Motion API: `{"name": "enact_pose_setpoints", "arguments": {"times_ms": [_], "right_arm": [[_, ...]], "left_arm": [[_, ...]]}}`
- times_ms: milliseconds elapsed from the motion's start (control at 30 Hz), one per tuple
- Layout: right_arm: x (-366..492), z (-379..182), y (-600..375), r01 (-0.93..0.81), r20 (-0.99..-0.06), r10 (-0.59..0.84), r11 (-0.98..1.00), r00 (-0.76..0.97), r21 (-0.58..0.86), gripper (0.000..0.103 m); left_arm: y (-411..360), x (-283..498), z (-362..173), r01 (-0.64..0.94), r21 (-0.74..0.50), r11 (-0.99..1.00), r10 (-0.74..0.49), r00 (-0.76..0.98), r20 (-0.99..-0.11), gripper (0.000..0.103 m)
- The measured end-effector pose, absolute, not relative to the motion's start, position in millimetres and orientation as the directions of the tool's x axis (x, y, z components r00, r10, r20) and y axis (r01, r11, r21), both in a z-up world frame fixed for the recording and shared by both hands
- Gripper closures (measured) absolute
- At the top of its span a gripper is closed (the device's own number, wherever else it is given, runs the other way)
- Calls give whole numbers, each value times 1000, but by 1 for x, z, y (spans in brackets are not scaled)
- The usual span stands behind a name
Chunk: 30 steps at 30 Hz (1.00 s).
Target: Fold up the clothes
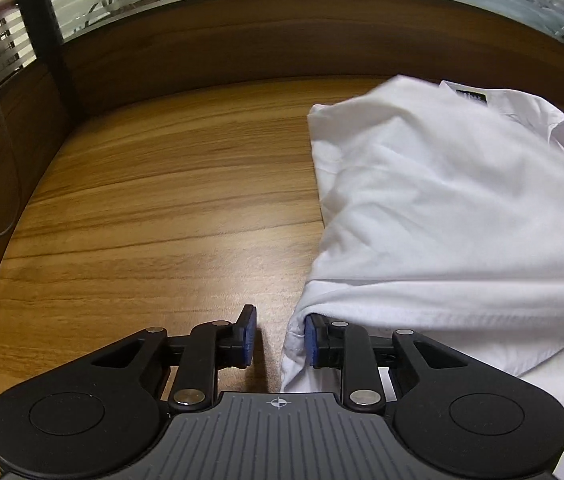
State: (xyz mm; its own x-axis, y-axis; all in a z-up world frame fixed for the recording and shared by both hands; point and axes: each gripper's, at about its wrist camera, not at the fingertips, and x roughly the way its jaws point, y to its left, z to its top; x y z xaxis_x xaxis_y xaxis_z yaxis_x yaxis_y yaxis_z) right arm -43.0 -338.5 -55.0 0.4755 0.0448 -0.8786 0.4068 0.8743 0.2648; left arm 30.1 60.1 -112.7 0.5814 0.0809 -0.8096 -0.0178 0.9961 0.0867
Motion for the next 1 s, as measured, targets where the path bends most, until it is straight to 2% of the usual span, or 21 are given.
{"name": "enact_pose_setpoints", "arguments": {"times_ms": [100, 167, 200, 300, 433, 633, 733, 867, 1000], "right_arm": [[-48, -90, -333, 410, -911, 42, 884, 410, 225, 96], [-52, -96, -328, 394, -918, 20, 900, 397, 190, 78], [-54, -96, -325, 384, -918, 2, 908, 396, 168, 77], [-50, -81, -318, 328, -909, -9, 934, 416, 141, 74], [-24, -51, -310, 233, -882, 30, 960, 470, 156, 63], [51, -25, -276, 39, -836, 149, 979, 528, 199, 62], [92, -22, -254, -41, -820, 208, 975, 534, 221, 62], [150, -27, -224, -126, -798, 297, 954, 525, 273, 63], [203, -33, -194, -204, -786, 360, 933, 503, 297, 64]], "left_arm": [[59, 27, -112, -24, 85, 996, 82, 590, -803, 75], [59, 25, -111, -22, 86, 996, 82, 597, -798, 75], [59, 24, -110, -21, 82, 996, 78, 601, -795, 75], [58, 19, -108, -16, 78, 997, 71, 618, -783, 75], [50, 9, -105, 9, 116, 993, 82, 659, -748, 75], [44, 3, -106, 32, 156, 987, 90, 700, -709, 75], [42, 3, -106, 42, 163, 986, 85, 714, -695, 79], [40, 1, -105, 50, 150, 987, 67, 730, -680, 92], [39, -4, -102, 30, 128, 991, 64, 742, -667, 93]]}}
